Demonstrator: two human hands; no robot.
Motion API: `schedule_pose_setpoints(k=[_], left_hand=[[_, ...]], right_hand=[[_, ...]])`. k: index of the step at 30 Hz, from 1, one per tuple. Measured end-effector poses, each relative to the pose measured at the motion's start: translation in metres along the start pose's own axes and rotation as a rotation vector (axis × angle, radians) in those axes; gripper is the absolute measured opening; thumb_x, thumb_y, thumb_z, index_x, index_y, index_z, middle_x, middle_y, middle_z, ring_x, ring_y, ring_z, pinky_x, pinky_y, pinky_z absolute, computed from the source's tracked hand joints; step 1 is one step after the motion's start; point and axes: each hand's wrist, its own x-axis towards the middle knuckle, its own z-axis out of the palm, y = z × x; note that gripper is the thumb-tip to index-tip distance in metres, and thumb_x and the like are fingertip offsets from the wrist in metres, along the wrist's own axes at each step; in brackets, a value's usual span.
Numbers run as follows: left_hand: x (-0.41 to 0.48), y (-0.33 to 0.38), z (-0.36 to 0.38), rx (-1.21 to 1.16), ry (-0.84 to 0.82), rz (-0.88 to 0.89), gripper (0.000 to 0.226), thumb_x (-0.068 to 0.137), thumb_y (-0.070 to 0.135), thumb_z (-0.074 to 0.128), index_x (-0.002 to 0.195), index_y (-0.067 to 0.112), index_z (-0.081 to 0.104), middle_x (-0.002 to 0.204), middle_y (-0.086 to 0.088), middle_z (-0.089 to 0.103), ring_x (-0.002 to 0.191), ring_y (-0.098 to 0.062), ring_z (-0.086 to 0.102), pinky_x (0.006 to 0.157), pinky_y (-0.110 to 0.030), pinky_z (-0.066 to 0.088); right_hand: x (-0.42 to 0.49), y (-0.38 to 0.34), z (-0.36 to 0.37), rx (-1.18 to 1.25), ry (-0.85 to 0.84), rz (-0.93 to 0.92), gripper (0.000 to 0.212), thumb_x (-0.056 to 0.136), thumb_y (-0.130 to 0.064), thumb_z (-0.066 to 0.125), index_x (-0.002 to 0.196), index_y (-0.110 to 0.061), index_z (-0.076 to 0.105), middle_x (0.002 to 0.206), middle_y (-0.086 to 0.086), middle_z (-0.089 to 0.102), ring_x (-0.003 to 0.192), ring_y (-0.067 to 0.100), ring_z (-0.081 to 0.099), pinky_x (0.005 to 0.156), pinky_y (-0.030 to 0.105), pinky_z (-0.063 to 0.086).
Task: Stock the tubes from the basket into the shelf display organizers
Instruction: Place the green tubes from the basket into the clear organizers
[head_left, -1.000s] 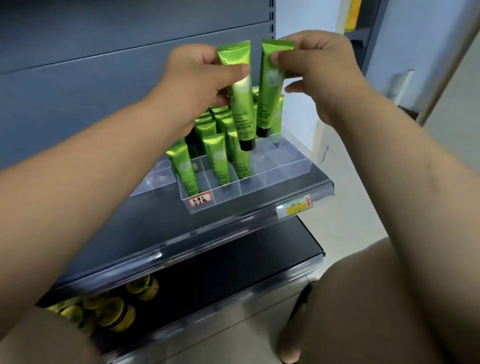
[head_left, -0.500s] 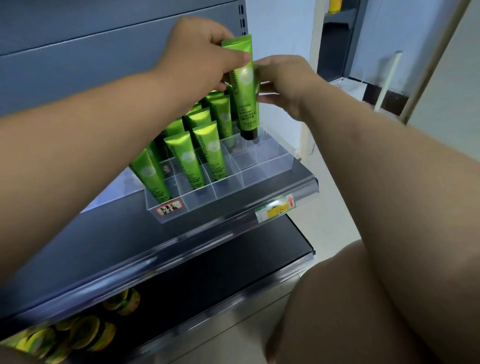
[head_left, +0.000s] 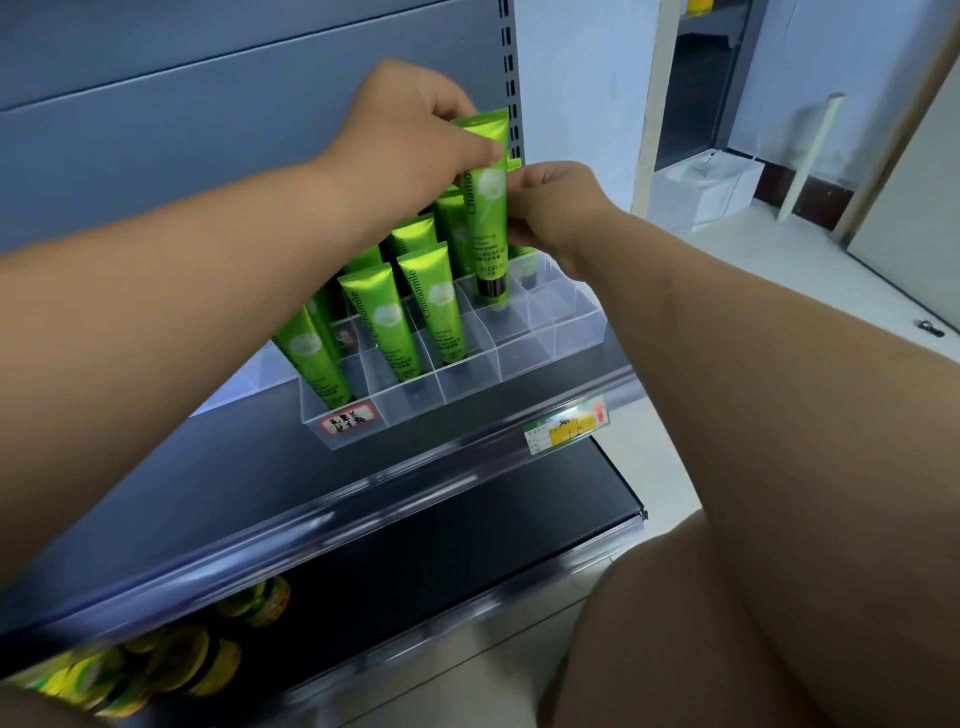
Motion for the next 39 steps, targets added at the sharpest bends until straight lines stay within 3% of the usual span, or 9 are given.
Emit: schedule_pose_setpoints(k=[6,9,14,23,26,31,33,36,39], left_hand=[[0.002,-0.001,0.001,0.03,0.016,0.009,0.017,0.075,0.029,0.085,0.075,0.018,0.072,0.063,0.003,0.056,0.062,-0.013,0.052,0.064,-0.03,0.048],[0.001,-0.001,0.001,0.039,0.023,0.017,0.018,0.076,0.028,0.085,0.082,0.013,0.075,0.063,0.004,0.056,0.061,-0.012,0.05,0.063,-0.028,0.047],[0.0,-0.002,0.0,0.05,0.036,0.024,0.02,0.077,0.027,0.084,0.085,0.01,0.076,0.062,0.004,0.054,0.059,-0.011,0.048,0.062,-0.028,0.044],[0.001,-0.007,-0.002,0.044,0.04,-0.011,0.02,0.077,0.027,0.084,0.084,0.011,0.076,0.064,0.002,0.056,0.063,-0.013,0.05,0.063,-0.03,0.047],[-0.001,-0.01,-0.001,0.053,0.044,-0.031,0.021,0.077,0.026,0.084,0.085,0.008,0.076,0.068,-0.001,0.058,0.065,-0.014,0.052,0.065,-0.042,0.055],[-0.002,-0.015,-0.003,0.054,0.054,-0.072,0.02,0.076,0.026,0.085,0.085,0.01,0.077,0.064,0.003,0.058,0.064,-0.014,0.054,0.075,-0.046,0.059],[-0.002,-0.016,-0.004,0.055,0.05,-0.086,0.022,0.075,0.027,0.087,0.085,0.011,0.077,0.065,0.004,0.059,0.064,-0.014,0.055,0.076,-0.047,0.059],[-0.003,-0.016,-0.004,0.06,0.044,-0.09,0.023,0.073,0.028,0.089,0.084,0.012,0.077,0.069,0.0,0.062,0.066,-0.015,0.057,0.077,-0.05,0.06],[-0.002,-0.017,-0.004,0.044,0.044,-0.094,0.023,0.073,0.026,0.088,0.085,0.01,0.077,0.07,-0.002,0.064,0.066,-0.016,0.059,0.078,-0.051,0.06]], right_hand=[[-0.008,-0.004,0.014,-0.129,0.011,-0.082,0.015,0.09,0.001,0.066,0.096,0.013,0.071,0.087,0.034,0.07,0.067,0.033,0.064,0.066,0.054,0.059],[-0.008,-0.003,0.015,-0.192,0.024,-0.11,0.013,0.089,0.003,0.064,0.095,0.01,0.073,0.09,0.036,0.069,0.062,0.03,0.061,0.06,0.044,0.054],[-0.002,0.0,0.012,-0.227,0.029,-0.098,0.014,0.083,0.009,0.064,0.092,0.006,0.075,0.09,0.03,0.072,0.069,0.034,0.068,0.068,0.063,0.059],[-0.004,0.001,0.014,-0.273,-0.013,-0.097,0.018,0.083,0.012,0.063,0.092,0.004,0.076,0.092,0.03,0.072,0.085,0.05,0.07,0.072,0.062,0.059],[-0.005,0.0,0.015,-0.285,-0.029,-0.105,0.017,0.082,0.01,0.063,0.092,0.005,0.076,0.094,0.033,0.071,0.088,0.053,0.069,0.074,0.064,0.058],[-0.01,-0.005,0.013,-0.299,-0.045,-0.103,0.013,0.082,0.005,0.067,0.094,0.006,0.074,0.088,0.033,0.069,0.068,0.028,0.063,0.073,0.051,0.062],[-0.012,-0.009,0.014,-0.306,-0.052,-0.105,0.01,0.082,0.005,0.067,0.083,-0.001,0.075,0.074,0.02,0.067,0.061,0.023,0.058,0.063,0.037,0.056],[-0.012,-0.014,0.016,-0.331,-0.045,-0.122,0.026,0.081,0.008,0.063,0.068,-0.013,0.07,0.063,0.007,0.058,0.057,0.02,0.049,0.059,0.032,0.045],[-0.013,-0.017,0.016,-0.338,-0.037,-0.136,0.019,0.079,0.01,0.061,0.085,-0.002,0.074,0.074,0.012,0.064,0.064,0.02,0.054,0.061,0.034,0.049]])
